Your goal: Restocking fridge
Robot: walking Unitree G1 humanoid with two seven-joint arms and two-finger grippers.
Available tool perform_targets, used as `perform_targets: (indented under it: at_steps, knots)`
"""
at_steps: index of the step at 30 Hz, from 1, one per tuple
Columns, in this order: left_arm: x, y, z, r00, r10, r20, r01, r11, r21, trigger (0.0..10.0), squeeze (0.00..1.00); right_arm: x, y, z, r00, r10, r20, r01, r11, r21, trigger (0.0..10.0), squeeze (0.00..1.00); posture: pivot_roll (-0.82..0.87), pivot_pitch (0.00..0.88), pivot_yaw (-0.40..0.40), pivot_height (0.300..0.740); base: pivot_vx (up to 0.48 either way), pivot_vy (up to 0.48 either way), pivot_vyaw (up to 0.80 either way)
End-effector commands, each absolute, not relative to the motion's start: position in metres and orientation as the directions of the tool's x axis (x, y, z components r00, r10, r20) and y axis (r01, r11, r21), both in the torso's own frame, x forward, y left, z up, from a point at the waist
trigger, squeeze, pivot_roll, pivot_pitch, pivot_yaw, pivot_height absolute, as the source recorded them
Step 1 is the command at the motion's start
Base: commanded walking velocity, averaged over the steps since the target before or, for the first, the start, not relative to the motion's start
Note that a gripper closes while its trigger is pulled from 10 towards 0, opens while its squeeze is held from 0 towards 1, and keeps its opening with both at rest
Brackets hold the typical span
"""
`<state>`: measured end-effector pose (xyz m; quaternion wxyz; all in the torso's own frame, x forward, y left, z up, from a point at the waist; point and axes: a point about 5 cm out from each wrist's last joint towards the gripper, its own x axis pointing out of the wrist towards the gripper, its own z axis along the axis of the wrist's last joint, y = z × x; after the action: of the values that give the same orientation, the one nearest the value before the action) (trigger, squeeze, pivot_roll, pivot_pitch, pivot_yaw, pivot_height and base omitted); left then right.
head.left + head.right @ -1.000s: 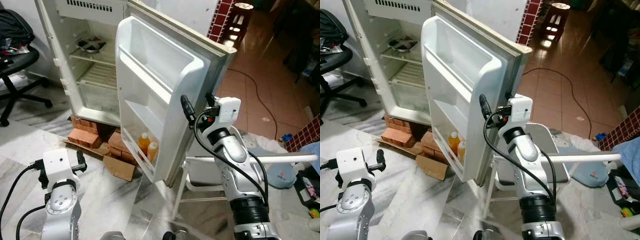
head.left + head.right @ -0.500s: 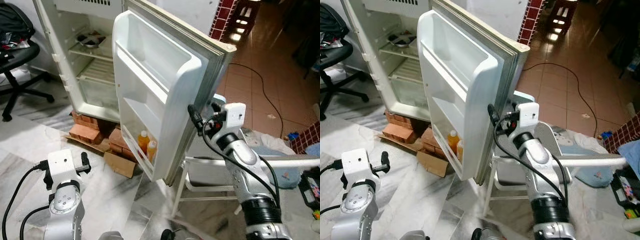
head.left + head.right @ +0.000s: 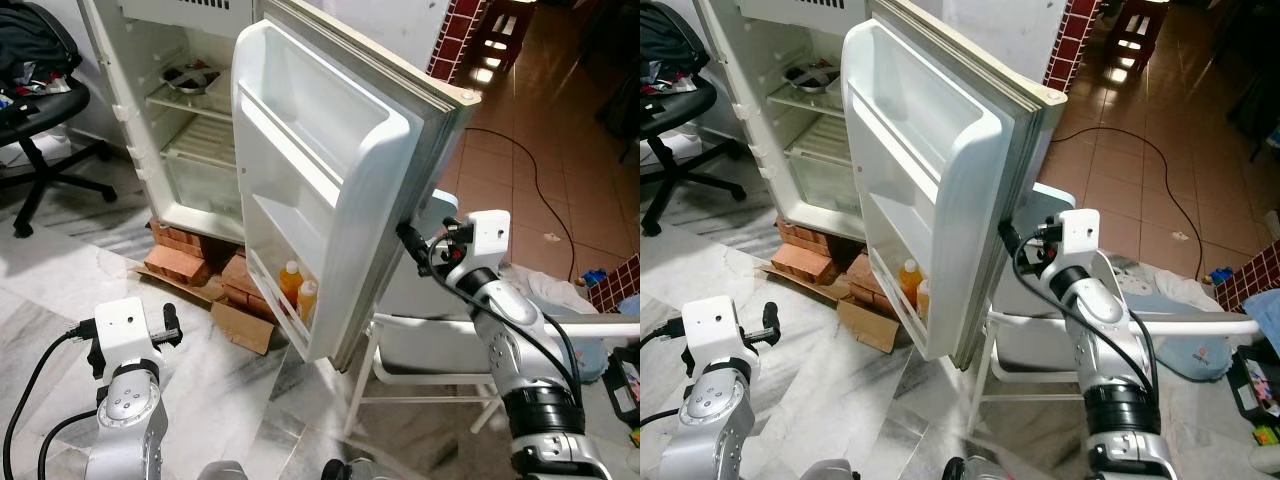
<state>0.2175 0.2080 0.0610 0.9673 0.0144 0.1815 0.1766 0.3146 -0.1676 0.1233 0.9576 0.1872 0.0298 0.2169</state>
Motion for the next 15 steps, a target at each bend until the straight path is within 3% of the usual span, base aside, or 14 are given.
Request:
perform_targets:
  at_steps: [1,5,12,13,15]
  knots:
    - [0.219,0.206,0.063,0.88,0.321,-0.349,-0.313,0.946,0.081,10.0,0.0,0.306,-0.141,0.18,0.704,0.65,0.287,-0.703,0.58,0.412,10.0,0.0,0.23,0.0,-0.084,0.74,0.0,0.0,0.0]
    - [0.213,0.212,0.066,0.887,0.316,-0.337,-0.305,0.948,0.087,10.0,0.0,0.267,-0.135,0.19,0.401,0.838,0.371,-0.872,0.224,0.436,10.0,0.0,0.25,0.0,-0.101,0.74,0.0,0.0,0.0]
    - [0.213,0.212,0.066,0.887,0.316,-0.337,-0.305,0.948,0.087,10.0,0.0,0.267,-0.135,0.19,0.401,0.838,0.371,-0.872,0.224,0.436,10.0,0.0,0.25,0.0,-0.101,0.74,0.0,0.0,0.0]
    - [0.211,0.214,0.067,0.888,0.318,-0.333,-0.306,0.948,0.088,10.0,0.0,0.263,-0.137,0.19,0.372,0.848,0.376,-0.872,0.182,0.454,10.0,0.0,0.26,0.0,-0.111,0.74,0.0,0.0,0.0]
    - [0.199,0.213,0.067,0.877,0.347,-0.333,-0.338,0.937,0.084,10.0,0.0,0.274,-0.141,0.159,0.44,0.86,0.258,-0.818,0.266,0.51,10.0,0.0,0.3,0.004,-0.138,0.74,0.0,0.0,0.0]
